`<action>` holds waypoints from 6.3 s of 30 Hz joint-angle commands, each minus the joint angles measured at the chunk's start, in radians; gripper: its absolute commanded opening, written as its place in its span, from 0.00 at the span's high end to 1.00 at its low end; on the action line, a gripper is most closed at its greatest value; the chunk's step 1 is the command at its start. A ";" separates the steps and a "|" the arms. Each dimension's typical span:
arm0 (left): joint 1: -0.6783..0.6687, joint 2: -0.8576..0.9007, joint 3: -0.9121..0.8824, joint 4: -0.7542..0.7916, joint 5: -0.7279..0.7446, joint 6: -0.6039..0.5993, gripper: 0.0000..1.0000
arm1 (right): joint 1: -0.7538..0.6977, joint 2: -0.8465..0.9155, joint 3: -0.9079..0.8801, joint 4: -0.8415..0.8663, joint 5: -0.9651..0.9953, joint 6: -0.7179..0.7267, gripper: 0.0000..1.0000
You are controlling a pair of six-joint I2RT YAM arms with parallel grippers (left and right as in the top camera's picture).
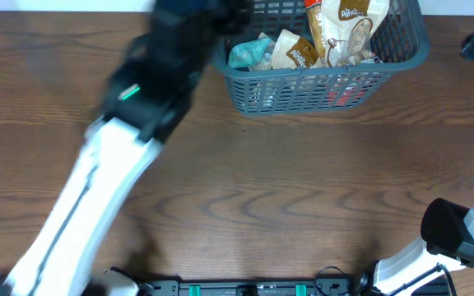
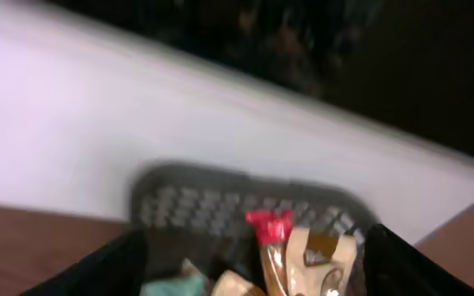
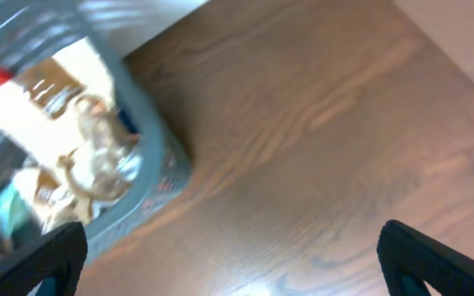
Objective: Pack container
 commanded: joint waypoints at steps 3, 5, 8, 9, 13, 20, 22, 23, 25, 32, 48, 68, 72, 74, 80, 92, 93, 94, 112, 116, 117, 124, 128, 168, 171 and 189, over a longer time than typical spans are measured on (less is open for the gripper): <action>0.001 -0.228 0.019 -0.219 -0.152 0.118 0.27 | -0.003 -0.023 -0.003 -0.004 -0.240 -0.183 0.01; 0.001 -0.294 0.019 -0.309 -0.168 0.118 0.27 | -0.002 -0.040 -0.003 -0.004 -0.266 -0.191 0.01; 0.001 -0.391 0.019 -0.436 -0.173 0.118 0.26 | 0.009 -0.087 -0.008 -0.004 -0.280 -0.198 0.01; 0.001 -0.424 0.019 -0.474 -0.172 0.117 0.26 | 0.015 -0.112 -0.014 -0.004 -0.280 -0.205 0.01; 0.001 -0.526 0.019 -0.578 -0.172 0.113 0.25 | 0.045 -0.236 -0.090 -0.004 -0.280 -0.212 0.01; 0.001 -0.616 0.019 -0.708 -0.172 0.114 0.14 | 0.076 -0.492 -0.358 -0.003 -0.277 -0.211 0.01; 0.001 -0.625 0.019 -0.737 -0.172 0.114 0.09 | 0.076 -0.556 -0.428 -0.003 -0.277 -0.211 0.01; 0.001 -0.626 0.019 -0.747 -0.172 0.114 0.07 | 0.076 -0.584 -0.459 -0.003 -0.277 -0.211 0.01; 0.001 -0.626 0.019 -0.764 -0.172 0.114 0.01 | 0.076 -0.632 -0.505 -0.003 -0.281 -0.211 0.01; 0.001 -0.625 0.019 -0.768 -0.172 0.114 0.01 | 0.076 -0.699 -0.543 -0.003 -0.291 -0.163 0.01; 0.001 -0.625 0.019 -0.768 -0.172 0.114 0.01 | 0.076 -0.700 -0.543 -0.003 -0.291 -0.147 0.01; 0.001 -0.624 0.019 -0.768 -0.172 0.114 0.01 | 0.076 -0.726 -0.544 0.021 -0.197 -0.212 0.01; 0.001 -0.625 0.019 -0.768 -0.172 0.114 0.01 | 0.092 -0.785 -0.593 0.204 -0.209 -0.211 0.01; 0.001 -0.624 0.019 -0.768 -0.172 0.114 0.01 | 0.121 -0.827 -0.657 0.332 -0.209 -0.212 0.01; 0.001 -0.625 0.019 -0.768 -0.172 0.114 0.01 | 0.237 -1.000 -1.019 0.775 -0.208 -0.212 0.01; 0.001 -0.625 0.019 -0.768 -0.172 0.114 0.01 | 0.327 -1.288 -1.865 1.492 -0.208 -0.212 0.01; 0.001 -0.624 0.019 -0.768 -0.172 0.114 0.01 | 0.327 -1.306 -1.916 1.537 -0.208 -0.212 0.01; 0.001 -0.624 0.019 -0.768 -0.172 0.114 0.01 | 0.327 -1.326 -1.973 1.588 -0.208 -0.212 0.01; 0.001 -0.624 0.019 -0.768 -0.172 0.114 0.01 | 0.327 -1.731 -2.477 1.766 -0.156 -0.263 0.01; 0.001 -0.624 0.019 -0.768 -0.172 0.114 0.02 | 0.327 -1.796 -2.512 1.765 -0.156 -0.263 0.01; 0.001 -0.625 0.019 -0.768 -0.172 0.114 0.01 | 0.327 -1.804 -2.517 1.765 -0.156 -0.263 0.01; 0.001 -0.624 0.019 -0.768 -0.172 0.114 0.01 | 0.327 -1.852 -2.557 1.760 -0.156 -0.262 0.01; 0.001 -0.625 0.019 -0.768 -0.172 0.114 0.01 | 0.327 -1.852 -2.576 1.759 -0.156 -0.233 0.01; 0.001 -0.624 0.019 -0.768 -0.172 0.114 0.01 | 0.328 -1.852 -2.630 1.624 -0.021 -0.238 0.01; 0.000 -0.625 0.019 -0.768 -0.172 0.114 0.01 | 0.328 -1.852 -2.630 1.624 -0.021 -0.238 0.01; 0.105 -0.647 -0.089 -0.800 -0.179 0.124 0.01 | 0.328 -1.852 -2.630 1.624 -0.021 -0.238 0.01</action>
